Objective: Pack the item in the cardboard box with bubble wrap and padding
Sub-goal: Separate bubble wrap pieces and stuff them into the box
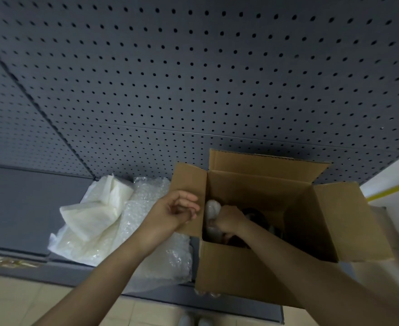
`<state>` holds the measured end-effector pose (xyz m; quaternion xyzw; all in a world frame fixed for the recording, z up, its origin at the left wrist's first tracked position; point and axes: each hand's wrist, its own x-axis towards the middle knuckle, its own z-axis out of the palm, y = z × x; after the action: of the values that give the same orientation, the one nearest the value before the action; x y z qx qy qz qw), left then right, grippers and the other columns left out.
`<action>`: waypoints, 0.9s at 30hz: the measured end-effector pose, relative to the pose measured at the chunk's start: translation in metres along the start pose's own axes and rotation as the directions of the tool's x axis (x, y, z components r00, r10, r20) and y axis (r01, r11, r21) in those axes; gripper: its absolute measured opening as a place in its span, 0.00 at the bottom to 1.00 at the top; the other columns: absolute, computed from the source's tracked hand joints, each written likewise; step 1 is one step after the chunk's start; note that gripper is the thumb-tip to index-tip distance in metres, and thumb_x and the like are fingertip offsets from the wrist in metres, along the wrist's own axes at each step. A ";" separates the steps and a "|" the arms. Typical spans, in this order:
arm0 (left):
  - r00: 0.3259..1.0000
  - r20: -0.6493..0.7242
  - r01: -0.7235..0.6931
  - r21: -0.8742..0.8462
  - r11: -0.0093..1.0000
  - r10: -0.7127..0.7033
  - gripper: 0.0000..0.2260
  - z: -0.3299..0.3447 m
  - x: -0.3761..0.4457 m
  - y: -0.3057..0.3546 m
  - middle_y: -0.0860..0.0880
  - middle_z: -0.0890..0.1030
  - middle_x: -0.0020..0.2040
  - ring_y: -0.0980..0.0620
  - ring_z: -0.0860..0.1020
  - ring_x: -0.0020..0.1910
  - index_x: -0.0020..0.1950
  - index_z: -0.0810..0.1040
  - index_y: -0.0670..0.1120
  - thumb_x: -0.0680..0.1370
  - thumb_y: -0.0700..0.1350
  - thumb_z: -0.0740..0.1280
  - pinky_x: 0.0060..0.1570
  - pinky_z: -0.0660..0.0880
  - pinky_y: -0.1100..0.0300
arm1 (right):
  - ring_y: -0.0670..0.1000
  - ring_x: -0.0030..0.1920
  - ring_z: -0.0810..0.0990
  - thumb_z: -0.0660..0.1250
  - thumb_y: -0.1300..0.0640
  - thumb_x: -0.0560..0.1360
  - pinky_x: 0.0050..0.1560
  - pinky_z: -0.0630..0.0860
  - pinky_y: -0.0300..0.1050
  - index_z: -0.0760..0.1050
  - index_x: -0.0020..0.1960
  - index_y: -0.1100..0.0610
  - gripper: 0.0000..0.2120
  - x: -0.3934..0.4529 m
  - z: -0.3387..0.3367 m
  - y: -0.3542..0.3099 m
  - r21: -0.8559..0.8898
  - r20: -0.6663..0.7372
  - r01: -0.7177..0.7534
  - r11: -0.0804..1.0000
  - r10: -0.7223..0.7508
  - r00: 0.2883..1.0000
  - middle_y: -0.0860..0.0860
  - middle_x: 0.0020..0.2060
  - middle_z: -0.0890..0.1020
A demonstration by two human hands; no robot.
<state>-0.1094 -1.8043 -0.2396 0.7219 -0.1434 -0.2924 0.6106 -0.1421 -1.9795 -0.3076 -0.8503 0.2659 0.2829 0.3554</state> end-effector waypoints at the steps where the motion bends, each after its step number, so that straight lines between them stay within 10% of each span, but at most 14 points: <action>1: 1.000 0.000 -0.002 0.019 1.000 0.002 0.11 0.000 0.000 0.000 0.47 0.83 0.44 0.57 0.81 0.40 0.51 0.78 0.44 0.76 0.30 0.65 0.41 0.77 0.67 | 0.58 0.58 0.78 0.64 0.51 0.76 0.56 0.78 0.50 0.69 0.65 0.58 0.20 0.000 0.002 -0.001 -0.078 -0.016 0.028 0.997 -0.029 0.999 0.59 0.60 0.77; 6: 1.000 0.006 -0.024 0.119 0.993 0.024 0.13 0.000 -0.003 0.000 0.50 0.83 0.43 0.53 0.81 0.45 0.49 0.79 0.48 0.75 0.29 0.66 0.46 0.77 0.63 | 0.59 0.64 0.74 0.58 0.52 0.80 0.58 0.71 0.46 0.63 0.71 0.56 0.21 -0.006 0.001 -0.005 -0.200 -0.024 0.042 0.979 -0.048 0.999 0.56 0.67 0.73; 14: 0.990 -0.081 -0.100 0.173 0.980 0.115 0.16 -0.018 -0.017 0.008 0.48 0.82 0.45 0.52 0.80 0.45 0.48 0.79 0.48 0.74 0.27 0.64 0.43 0.76 0.68 | 0.51 0.33 0.82 0.57 0.46 0.79 0.42 0.80 0.46 0.76 0.39 0.59 0.20 -0.037 -0.035 -0.015 -0.130 -0.261 0.037 0.991 -0.070 0.963 0.54 0.30 0.81; 23: 0.912 -0.250 -0.081 0.667 0.740 0.325 0.12 -0.097 -0.042 -0.007 0.56 0.80 0.43 0.57 0.79 0.38 0.45 0.76 0.53 0.75 0.35 0.68 0.36 0.72 0.74 | 0.46 0.28 0.75 0.60 0.54 0.79 0.24 0.66 0.36 0.79 0.48 0.54 0.09 -0.085 -0.011 -0.093 -0.226 -0.627 0.463 0.857 -0.492 0.604 0.49 0.34 0.82; 27: 0.919 -0.266 -0.023 0.702 0.712 0.292 0.11 -0.135 -0.049 -0.035 0.54 0.80 0.43 0.58 0.78 0.38 0.47 0.75 0.52 0.74 0.36 0.68 0.39 0.75 0.65 | 0.48 0.33 0.78 0.61 0.54 0.78 0.33 0.77 0.44 0.79 0.45 0.55 0.09 -0.103 0.033 -0.128 -0.380 -0.636 0.580 0.720 -0.659 0.402 0.50 0.35 0.82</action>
<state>-0.0730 -1.6616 -0.2496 0.9212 -0.1896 -0.0282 0.3385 -0.1404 -1.8515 -0.1996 -0.9404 0.0359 -0.2242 0.2532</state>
